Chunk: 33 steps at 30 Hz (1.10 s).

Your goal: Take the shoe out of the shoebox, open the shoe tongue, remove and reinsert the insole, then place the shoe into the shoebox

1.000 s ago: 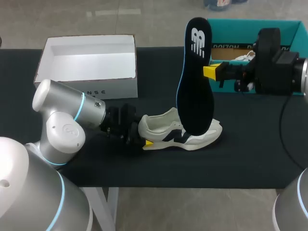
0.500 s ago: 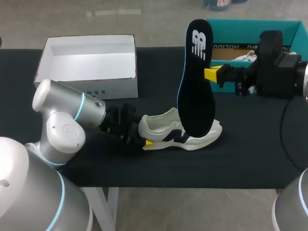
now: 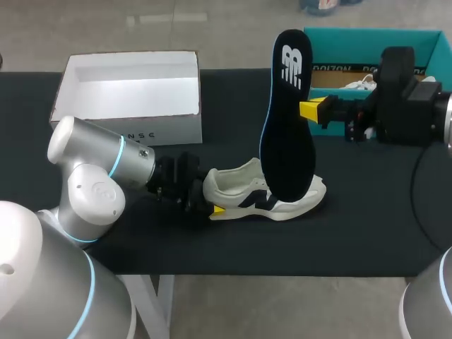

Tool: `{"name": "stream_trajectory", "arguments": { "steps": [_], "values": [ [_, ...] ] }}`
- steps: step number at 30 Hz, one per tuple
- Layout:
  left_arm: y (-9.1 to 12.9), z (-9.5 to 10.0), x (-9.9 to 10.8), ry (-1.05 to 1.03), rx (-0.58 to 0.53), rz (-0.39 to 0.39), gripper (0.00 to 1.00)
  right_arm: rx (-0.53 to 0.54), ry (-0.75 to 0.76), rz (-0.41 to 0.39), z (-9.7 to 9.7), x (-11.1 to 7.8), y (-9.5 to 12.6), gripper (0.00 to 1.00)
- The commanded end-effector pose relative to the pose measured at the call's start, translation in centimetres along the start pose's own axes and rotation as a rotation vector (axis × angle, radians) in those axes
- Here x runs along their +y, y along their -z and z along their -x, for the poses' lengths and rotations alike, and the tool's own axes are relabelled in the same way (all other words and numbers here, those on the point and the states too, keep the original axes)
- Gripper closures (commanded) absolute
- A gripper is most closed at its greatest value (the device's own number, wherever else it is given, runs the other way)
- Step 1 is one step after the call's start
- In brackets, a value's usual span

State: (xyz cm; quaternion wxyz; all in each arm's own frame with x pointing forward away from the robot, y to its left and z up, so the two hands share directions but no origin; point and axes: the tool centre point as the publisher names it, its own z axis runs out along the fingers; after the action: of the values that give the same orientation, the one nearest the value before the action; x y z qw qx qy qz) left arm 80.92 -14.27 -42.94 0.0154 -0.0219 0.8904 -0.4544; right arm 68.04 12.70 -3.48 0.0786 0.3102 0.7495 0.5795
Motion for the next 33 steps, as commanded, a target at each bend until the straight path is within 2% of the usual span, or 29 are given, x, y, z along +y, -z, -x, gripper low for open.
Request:
{"name": "stream_trajectory", "arguments": {
  "steps": [1,15,16,17,18,19,26,33],
  "values": [
    [-0.1,-0.1,0.1,0.000,-0.001,0.002,1.00,-0.003,-0.001,0.001,-0.2,-0.1,0.0,1.00],
    [-0.1,-0.1,0.1,0.000,-0.001,0.002,1.00,-0.003,-0.001,0.001,-0.2,-0.1,0.0,1.00],
    [-0.1,-0.1,0.1,0.000,-0.001,0.002,0.83,-0.003,-0.001,0.001,-0.2,-0.1,0.0,1.00],
    [-0.1,-0.1,0.1,0.000,-0.001,0.002,0.58,-0.003,-0.001,0.001,-0.2,-0.1,0.0,1.00],
    [0.0,0.1,0.1,0.008,0.003,0.013,0.22,-0.003,-0.001,0.001,-0.2,-0.1,0.0,1.00],
    [0.0,0.3,0.0,0.018,0.002,0.019,0.00,-0.003,-0.001,0.001,-0.2,-0.1,0.0,1.00],
    [0.4,1.1,-1.0,0.046,-0.017,0.068,0.00,-0.003,-0.001,0.001,-0.2,-0.1,0.0,1.00],
    [0.5,1.3,-1.4,0.093,-0.010,0.150,0.00,-0.003,-0.001,0.001,-0.2,-0.1,0.0,1.00]
  ]
}}
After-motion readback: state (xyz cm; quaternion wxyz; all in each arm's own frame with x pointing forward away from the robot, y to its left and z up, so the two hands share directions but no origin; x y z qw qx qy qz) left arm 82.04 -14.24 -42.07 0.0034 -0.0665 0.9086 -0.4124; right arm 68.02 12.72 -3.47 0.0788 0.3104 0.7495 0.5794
